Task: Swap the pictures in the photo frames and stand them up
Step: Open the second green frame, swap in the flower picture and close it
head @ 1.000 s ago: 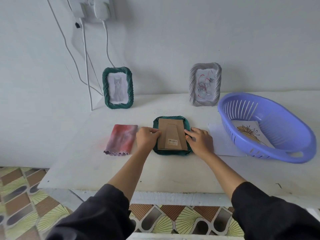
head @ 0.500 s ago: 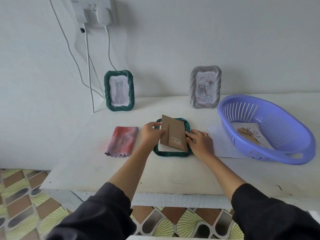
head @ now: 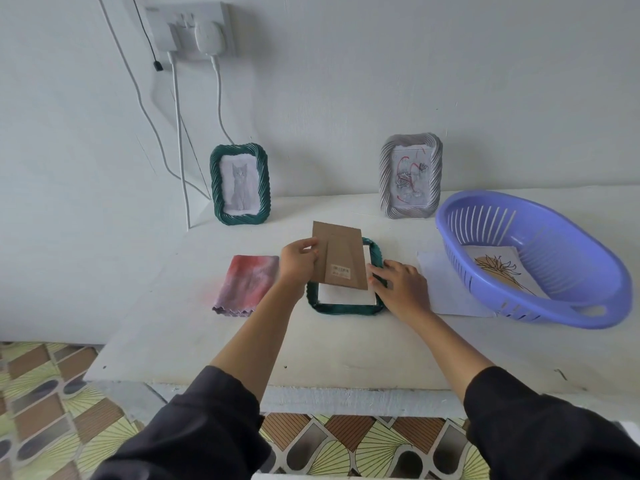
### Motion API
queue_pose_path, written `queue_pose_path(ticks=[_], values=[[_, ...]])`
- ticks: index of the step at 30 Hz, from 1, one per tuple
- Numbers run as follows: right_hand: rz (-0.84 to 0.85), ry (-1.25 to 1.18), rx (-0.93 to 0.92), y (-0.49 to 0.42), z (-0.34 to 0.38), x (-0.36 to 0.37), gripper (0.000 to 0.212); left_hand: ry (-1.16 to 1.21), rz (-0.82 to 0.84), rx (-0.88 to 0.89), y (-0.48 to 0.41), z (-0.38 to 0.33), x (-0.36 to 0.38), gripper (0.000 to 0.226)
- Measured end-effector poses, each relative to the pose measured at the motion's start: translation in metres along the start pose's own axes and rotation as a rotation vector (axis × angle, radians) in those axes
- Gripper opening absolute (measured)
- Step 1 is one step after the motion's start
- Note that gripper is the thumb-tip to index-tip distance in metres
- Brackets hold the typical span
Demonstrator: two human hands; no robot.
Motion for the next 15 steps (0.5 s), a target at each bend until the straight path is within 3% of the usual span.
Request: queue_pose_path(ticks=[15], values=[[-0.022,-0.014,0.019,0.002,0.003,-0.004,0.034,-0.102,-0.194,-0.073,-0.016,0.037,-0.055,0.043]])
Point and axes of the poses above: each hand's wrist, its own y-axis away from the middle knuckle, its own x-axis out of the palm, z = x × y, the point moved 3 cm from there along -y, towards the middle knuckle, and after that the axes turned 2 degrees about x, right-handed, at the moved point
